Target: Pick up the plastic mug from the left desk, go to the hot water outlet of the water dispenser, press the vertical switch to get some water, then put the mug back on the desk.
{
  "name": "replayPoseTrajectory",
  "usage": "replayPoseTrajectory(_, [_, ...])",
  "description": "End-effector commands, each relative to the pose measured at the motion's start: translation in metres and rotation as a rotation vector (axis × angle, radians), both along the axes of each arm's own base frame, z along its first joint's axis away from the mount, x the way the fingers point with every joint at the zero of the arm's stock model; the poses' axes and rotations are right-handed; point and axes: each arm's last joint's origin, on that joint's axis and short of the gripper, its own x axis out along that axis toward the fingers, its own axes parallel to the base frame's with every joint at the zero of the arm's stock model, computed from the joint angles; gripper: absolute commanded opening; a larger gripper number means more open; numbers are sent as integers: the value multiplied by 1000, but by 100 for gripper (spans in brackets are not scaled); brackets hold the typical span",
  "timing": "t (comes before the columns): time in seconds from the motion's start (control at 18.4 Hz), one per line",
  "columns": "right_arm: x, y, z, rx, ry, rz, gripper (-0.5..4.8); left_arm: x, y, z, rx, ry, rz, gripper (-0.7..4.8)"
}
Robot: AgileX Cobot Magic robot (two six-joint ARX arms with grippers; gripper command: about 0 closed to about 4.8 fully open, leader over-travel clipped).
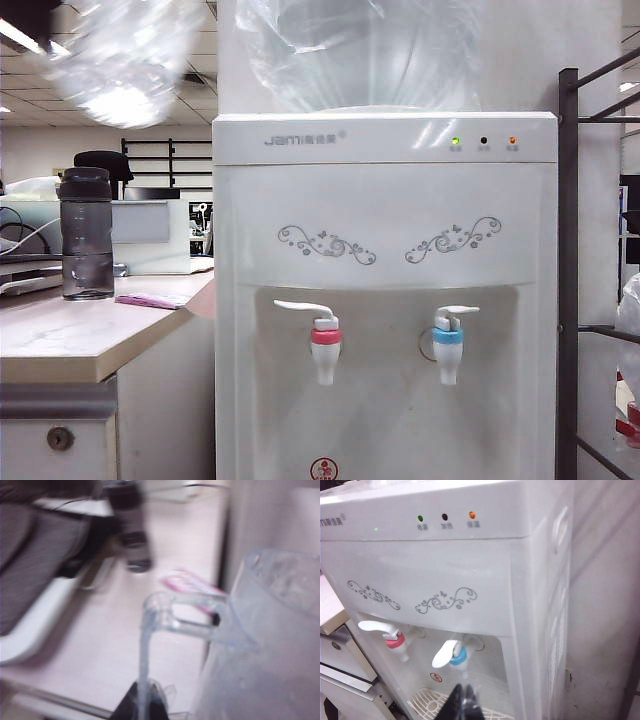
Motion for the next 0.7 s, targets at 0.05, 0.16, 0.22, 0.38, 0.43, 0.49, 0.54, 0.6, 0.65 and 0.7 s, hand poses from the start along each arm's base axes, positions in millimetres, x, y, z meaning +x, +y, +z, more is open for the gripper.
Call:
replayPoseTrajectory(0.05, [0, 0, 2, 0, -16, 0, -1, 22, 22, 4, -60, -19, 38, -5])
replayPoseTrajectory(0.16, [0, 0, 2, 0, -16, 0, 0, 40, 44, 7, -79, -46, 68, -5])
replayPoseTrajectory(0.22, [0, 0, 2, 0, -16, 0, -1, 50, 55, 8, -108, -72, 83, -5])
replayPoseTrajectory(0.38, [0, 0, 1, 0, -16, 0, -1, 84, 79, 6, -152, -176, 131, -5])
replayPoseTrajectory(0.43, [0, 0, 1, 0, -16, 0, -1, 94, 78, 1, -128, -180, 121, -5])
replayPoseTrajectory(0.49, [0, 0, 1, 0, -16, -3, -1, 119, 77, -25, -75, -179, 114, -5])
replayPoseTrajectory(0.54, [0, 0, 1, 0, -16, -3, -1, 123, 77, -33, -66, -181, 114, -5])
replayPoseTrajectory(0.6, [0, 0, 1, 0, -16, -2, 0, 126, 78, -57, -67, -219, 133, -5])
replayPoseTrajectory(0.65, [0, 0, 1, 0, -16, -3, -1, 124, 88, -81, -74, -263, 164, -5])
replayPoseTrajectory(0.7, [0, 0, 1, 0, -16, -3, 0, 123, 91, -92, -75, -269, 168, -5])
